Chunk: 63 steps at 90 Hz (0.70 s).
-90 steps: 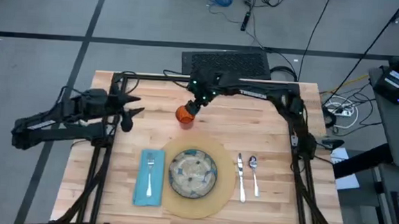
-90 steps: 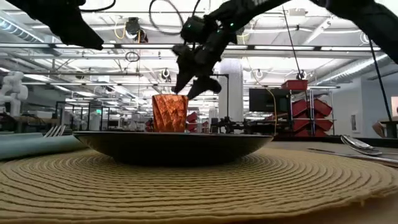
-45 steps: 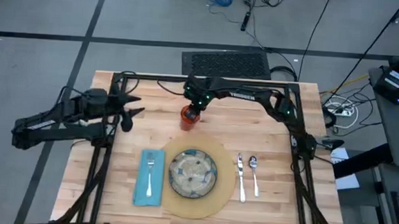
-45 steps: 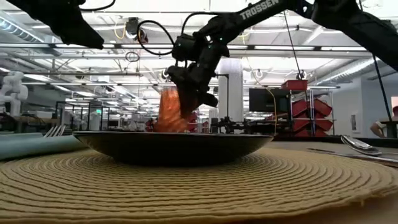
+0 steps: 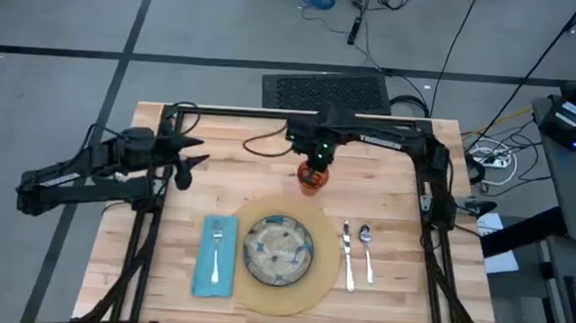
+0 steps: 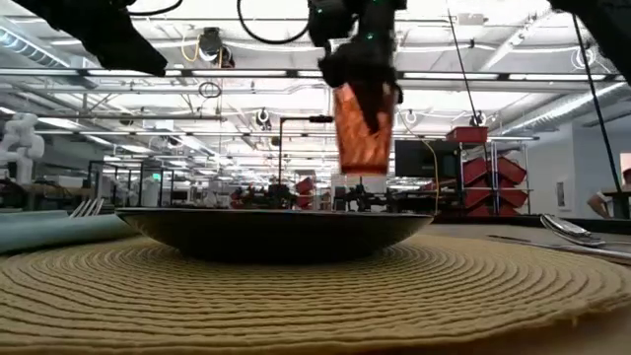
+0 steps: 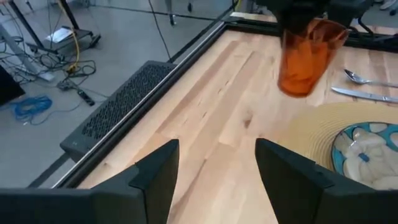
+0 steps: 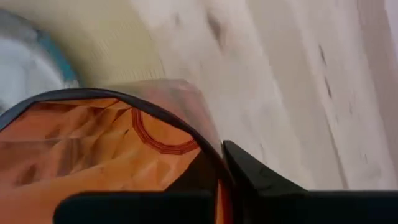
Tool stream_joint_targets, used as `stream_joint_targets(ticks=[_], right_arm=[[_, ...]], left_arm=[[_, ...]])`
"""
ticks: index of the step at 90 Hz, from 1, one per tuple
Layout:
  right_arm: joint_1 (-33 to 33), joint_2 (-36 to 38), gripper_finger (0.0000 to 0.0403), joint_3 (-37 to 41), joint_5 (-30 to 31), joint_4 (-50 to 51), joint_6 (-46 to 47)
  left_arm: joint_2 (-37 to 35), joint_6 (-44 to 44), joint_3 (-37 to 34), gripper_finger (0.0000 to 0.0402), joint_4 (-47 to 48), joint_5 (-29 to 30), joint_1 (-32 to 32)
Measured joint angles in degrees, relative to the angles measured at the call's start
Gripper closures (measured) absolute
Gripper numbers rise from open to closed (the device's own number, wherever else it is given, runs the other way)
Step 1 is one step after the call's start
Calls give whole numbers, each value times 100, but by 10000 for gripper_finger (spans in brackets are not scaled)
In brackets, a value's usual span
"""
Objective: Set table place
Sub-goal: Put the orange cup on top of the table above the brown mat
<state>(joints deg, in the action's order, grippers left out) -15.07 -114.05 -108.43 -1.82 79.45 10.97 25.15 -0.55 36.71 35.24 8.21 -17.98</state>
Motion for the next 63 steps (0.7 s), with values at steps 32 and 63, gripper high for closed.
stream_joint_targets(ticks=[32,63], right_arm=[[-430,1999,402,3482,-446,-2353,763],[-347,2168,403,4019,-572,-2433,808]], left_arm=[[37,-134,0,202,-120,-2,0],[279,-126,2,202,-729,-2,2]])
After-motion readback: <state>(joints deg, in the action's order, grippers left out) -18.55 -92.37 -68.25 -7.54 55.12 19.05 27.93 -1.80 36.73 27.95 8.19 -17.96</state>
